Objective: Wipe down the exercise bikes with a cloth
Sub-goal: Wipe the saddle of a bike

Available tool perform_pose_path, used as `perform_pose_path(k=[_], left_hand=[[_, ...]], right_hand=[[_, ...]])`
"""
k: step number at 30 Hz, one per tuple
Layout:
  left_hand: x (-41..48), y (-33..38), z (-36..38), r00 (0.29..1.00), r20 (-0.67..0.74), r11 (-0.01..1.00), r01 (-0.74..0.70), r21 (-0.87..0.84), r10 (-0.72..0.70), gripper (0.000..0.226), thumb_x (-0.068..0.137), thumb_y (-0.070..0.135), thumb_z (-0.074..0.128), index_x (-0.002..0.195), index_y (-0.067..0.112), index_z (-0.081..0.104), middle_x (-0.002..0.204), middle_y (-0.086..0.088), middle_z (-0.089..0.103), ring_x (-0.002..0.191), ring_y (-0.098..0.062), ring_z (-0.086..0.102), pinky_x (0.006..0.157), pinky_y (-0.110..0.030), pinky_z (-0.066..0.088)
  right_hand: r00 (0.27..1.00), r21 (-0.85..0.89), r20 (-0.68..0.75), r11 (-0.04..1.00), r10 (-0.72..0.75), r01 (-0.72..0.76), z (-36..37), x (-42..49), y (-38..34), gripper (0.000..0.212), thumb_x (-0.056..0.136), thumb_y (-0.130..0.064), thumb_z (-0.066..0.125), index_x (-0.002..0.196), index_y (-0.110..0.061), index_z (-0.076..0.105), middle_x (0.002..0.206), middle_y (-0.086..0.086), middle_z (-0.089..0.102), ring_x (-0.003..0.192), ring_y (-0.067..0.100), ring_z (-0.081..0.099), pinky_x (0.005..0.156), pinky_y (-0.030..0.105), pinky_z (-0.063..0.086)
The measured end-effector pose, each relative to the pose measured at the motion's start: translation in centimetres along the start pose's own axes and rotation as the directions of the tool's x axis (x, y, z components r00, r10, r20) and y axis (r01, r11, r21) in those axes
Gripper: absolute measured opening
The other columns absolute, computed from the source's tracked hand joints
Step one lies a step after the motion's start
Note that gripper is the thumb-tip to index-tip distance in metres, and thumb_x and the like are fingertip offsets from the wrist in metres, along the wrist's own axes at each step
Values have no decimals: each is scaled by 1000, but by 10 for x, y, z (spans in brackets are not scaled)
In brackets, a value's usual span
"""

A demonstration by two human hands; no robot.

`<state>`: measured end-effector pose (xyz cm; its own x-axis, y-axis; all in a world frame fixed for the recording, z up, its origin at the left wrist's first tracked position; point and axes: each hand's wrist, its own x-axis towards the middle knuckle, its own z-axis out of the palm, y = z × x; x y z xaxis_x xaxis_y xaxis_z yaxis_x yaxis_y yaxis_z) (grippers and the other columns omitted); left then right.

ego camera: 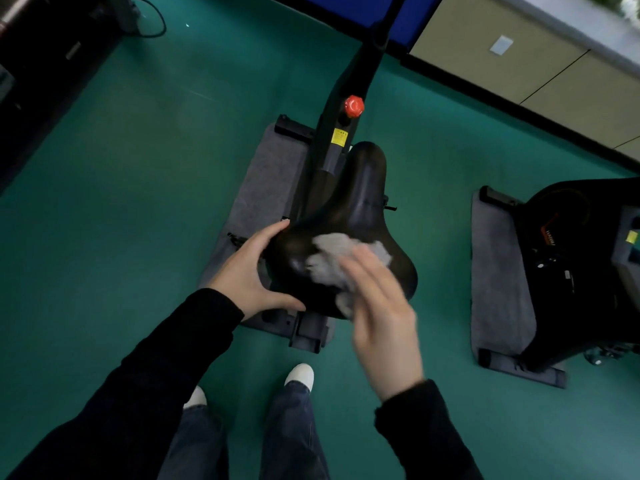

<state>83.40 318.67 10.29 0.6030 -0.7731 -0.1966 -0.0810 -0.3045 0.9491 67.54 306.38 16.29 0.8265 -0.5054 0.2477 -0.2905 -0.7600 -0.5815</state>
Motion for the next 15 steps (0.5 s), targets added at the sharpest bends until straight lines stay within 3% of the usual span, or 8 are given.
perform_pose_path(k=[1,3,7,9,12,14,15], left_hand=[[0,-1,0,1000,4,1000,3,1,-3,116,35,45,92,134,47,32,141,13,43,131,-3,38,111,-37,34],[0,-3,0,1000,1,1000,3,-9,-3,112,36,46,91,131,54,32,141,16,42,131,-2,37,111,-36,33],[0,-6,-1,1000,4,1000,9,-16,-9,113,35,50,89,132,52,32,140,17,42,129,-1,37,108,-31,33],[1,-7,0,1000,13,1000,11,-22,-11,113,35,51,89,133,50,33,139,18,42,128,0,38,106,-29,33],[2,-7,0,1000,24,1000,10,-14,-9,112,35,55,87,131,54,31,138,22,41,126,3,37,102,-23,32],[3,-5,0,1000,25,1000,3,-12,-3,109,34,57,84,129,57,30,136,25,41,125,5,37,101,-21,31],[3,-5,-1,1000,22,1000,-2,-15,3,108,33,57,84,128,58,31,135,26,41,125,6,37,101,-21,31]], right_hand=[[990,-4,-102,996,93,-94,-4,-6,9,42,86,12,46,122,-4,61,135,8,53,132,19,45,112,30,32],[894,68,-325,950,309,-304,4,-11,16,37,89,12,50,123,0,59,134,11,54,129,25,49,109,35,36],[717,281,-515,883,470,-376,40,-21,-7,37,95,3,45,131,-6,50,142,10,47,137,21,38,113,30,31],[611,442,-524,803,593,-400,50,-26,-13,39,98,-4,42,137,-13,44,146,6,42,139,16,35,113,26,30],[397,659,-496,632,772,-407,47,-9,-7,36,101,-8,38,136,-11,44,139,4,48,130,13,46,108,23,37],[289,814,-379,465,879,-347,37,4,12,32,101,-11,38,131,-16,49,128,-2,56,120,13,54,102,21,42],[271,897,-264,339,926,-283,35,5,22,30,102,-14,38,129,-20,50,127,-3,58,118,14,57,103,26,43]])
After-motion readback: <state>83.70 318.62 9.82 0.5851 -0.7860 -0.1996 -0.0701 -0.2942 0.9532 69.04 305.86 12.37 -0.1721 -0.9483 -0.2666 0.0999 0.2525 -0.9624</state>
